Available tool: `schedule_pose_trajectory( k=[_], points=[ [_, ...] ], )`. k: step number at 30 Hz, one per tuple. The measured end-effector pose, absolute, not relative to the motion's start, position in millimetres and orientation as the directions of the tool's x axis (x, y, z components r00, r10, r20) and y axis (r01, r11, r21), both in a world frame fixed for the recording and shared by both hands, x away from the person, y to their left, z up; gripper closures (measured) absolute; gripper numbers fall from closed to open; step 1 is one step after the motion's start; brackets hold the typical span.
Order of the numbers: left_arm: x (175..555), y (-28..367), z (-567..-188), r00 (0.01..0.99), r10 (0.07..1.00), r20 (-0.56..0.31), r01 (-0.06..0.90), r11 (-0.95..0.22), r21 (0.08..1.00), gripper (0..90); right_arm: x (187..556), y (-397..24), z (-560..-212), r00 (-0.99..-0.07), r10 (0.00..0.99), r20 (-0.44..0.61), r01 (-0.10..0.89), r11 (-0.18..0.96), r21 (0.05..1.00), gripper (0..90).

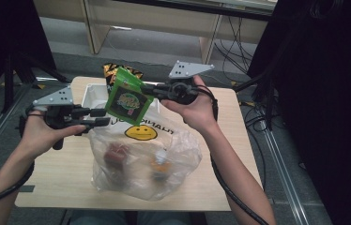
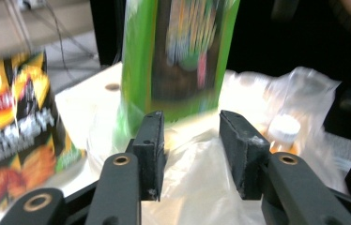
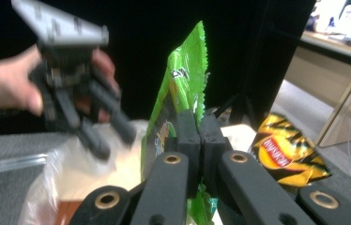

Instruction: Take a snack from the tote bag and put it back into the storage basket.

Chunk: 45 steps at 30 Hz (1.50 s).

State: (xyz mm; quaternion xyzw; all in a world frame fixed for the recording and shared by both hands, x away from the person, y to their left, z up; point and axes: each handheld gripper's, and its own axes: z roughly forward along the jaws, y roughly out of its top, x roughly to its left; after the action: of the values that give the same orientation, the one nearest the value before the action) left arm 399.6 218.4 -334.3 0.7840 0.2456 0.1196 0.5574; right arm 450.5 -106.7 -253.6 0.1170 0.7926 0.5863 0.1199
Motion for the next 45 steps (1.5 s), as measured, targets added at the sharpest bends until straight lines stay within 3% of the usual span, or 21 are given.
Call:
schedule_pose_trajectory(
  k=[7, 14, 21, 33, 45],
  points=[
    [388.4, 227.4, -349.8, 0.849, 0.502, -0.166, 0.306, -0.21, 0.929, 60.1, 451.0, -114.4, -234.7, -0.933, 0.353, -0.067, 0.018, 0.233, 0.972, 90.0],
    [370.8, 234.0, -374.8, 0.837, 0.513, -0.192, 0.349, -0.23, 0.908, 58.6, 452.4, -119.7, -219.2, -0.909, 0.414, -0.045, 0.018, 0.147, 0.989, 90.0],
    [358.9, 238.9, -400.5, 0.824, 0.517, -0.23, 0.395, -0.236, 0.888, 56.4, 458.3, -115.0, -215.6, -0.885, 0.46, -0.069, 0.006, 0.16, 0.987, 90.0],
    [363.6, 235.7, -445.7, 0.788, 0.581, -0.204, 0.455, -0.326, 0.829, 55.6, 494.2, -93.8, -243.5, -0.846, 0.529, -0.07, 0.065, 0.232, 0.971, 90.0],
    [365.9, 231.4, -461.6, 0.767, 0.62, -0.167, 0.474, -0.372, 0.798, 55.6, 525.4, -75.0, -271.9, -0.83, 0.556, -0.035, 0.139, 0.267, 0.954, 90.0]
  ],
)
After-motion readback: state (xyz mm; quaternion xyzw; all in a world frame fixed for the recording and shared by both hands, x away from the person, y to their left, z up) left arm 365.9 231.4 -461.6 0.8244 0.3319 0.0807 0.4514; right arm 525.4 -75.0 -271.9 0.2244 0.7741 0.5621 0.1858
